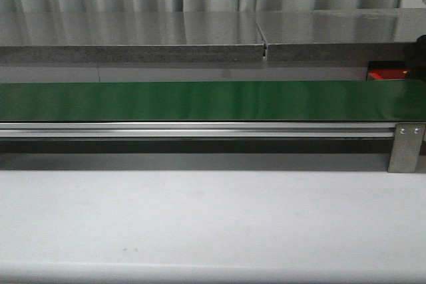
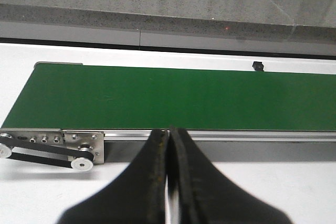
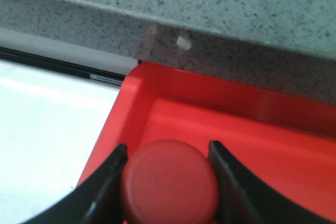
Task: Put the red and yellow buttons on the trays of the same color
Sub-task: 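Lift the red button with the right gripper and carry it to the red tray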
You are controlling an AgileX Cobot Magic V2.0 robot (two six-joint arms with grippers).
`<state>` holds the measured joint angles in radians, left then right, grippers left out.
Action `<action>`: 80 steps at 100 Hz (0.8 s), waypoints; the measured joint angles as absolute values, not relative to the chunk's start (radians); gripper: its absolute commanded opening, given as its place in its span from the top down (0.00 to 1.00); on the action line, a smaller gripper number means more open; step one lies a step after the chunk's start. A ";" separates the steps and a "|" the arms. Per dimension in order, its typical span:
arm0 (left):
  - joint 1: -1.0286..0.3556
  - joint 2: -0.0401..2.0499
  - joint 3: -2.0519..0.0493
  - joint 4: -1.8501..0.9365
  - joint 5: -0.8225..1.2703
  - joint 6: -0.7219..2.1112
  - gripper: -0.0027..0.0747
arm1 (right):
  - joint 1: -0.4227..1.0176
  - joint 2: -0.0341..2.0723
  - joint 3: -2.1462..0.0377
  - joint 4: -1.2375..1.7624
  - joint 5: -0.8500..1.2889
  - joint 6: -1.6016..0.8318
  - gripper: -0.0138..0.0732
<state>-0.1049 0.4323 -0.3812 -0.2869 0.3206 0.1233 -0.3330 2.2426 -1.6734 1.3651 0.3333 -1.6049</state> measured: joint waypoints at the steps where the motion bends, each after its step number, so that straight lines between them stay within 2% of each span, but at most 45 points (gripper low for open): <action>1: -0.105 0.432 -0.381 -0.287 0.321 0.123 0.99 | -0.333 2.243 -1.673 1.365 0.333 -1.605 0.74; 16: -0.105 0.432 -0.381 -0.287 0.321 0.123 0.99 | -0.333 2.243 -1.673 1.369 0.331 -1.605 0.74; 26: -0.105 0.432 -0.381 -0.287 0.321 0.123 0.99 | -0.333 2.243 -1.673 1.369 0.331 -1.605 0.67; 33: -0.105 0.432 -0.381 -0.287 0.321 0.123 0.99 | -0.333 2.243 -1.673 1.369 0.333 -1.605 0.57; 45: -0.105 0.432 -0.381 -0.287 0.321 0.123 0.99 | -0.333 2.243 -1.673 1.369 0.344 -1.605 0.30; 52: -0.105 0.432 -0.381 -0.287 0.321 0.123 0.99 | -0.333 2.243 -1.673 1.369 0.351 -1.605 0.19; 57: -0.105 0.432 -0.381 -0.287 0.321 0.123 0.99 | -0.333 2.243 -1.674 1.369 0.353 -1.605 0.14; 80: -0.105 0.432 -0.381 -0.287 0.321 0.123 0.99 | -0.333 2.240 -1.676 1.371 0.353 -1.605 0.13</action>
